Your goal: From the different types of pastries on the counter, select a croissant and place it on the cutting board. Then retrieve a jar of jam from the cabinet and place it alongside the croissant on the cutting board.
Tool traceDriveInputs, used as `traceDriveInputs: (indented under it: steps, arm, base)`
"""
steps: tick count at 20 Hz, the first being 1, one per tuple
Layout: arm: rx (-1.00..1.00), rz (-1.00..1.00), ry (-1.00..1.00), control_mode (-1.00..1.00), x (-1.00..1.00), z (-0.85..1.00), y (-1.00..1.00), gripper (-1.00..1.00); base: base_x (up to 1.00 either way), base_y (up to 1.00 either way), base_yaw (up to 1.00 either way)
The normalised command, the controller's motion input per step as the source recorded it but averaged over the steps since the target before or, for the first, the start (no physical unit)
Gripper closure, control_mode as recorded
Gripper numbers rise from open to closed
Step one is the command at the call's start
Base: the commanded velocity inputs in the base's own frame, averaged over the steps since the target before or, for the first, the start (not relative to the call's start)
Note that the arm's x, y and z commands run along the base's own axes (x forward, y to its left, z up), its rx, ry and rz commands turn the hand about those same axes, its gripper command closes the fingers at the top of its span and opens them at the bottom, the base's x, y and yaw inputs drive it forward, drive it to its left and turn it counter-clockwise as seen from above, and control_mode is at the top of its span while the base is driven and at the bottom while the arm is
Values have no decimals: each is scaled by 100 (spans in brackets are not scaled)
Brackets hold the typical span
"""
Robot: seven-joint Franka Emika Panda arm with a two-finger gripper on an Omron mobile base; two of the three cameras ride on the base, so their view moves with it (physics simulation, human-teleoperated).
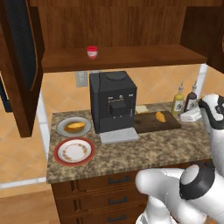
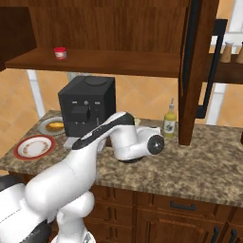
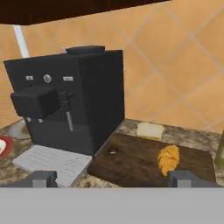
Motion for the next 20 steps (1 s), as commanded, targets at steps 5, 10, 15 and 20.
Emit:
traceDriveInputs:
  steps: [5,10,15,20]
  arm:
    - [1,0,-48,-100,-100,100,28,-100]
    - [2,0,-30,-100,-100,100,35,-100]
    - [6,6,-1,-100,-100,100,48,-100]
    - [11,10,3,-100,-91,100,40,-100]
  base:
    - [0,0,0]
    - [0,0,0]
    - [0,0,0]
    - [0,0,0]
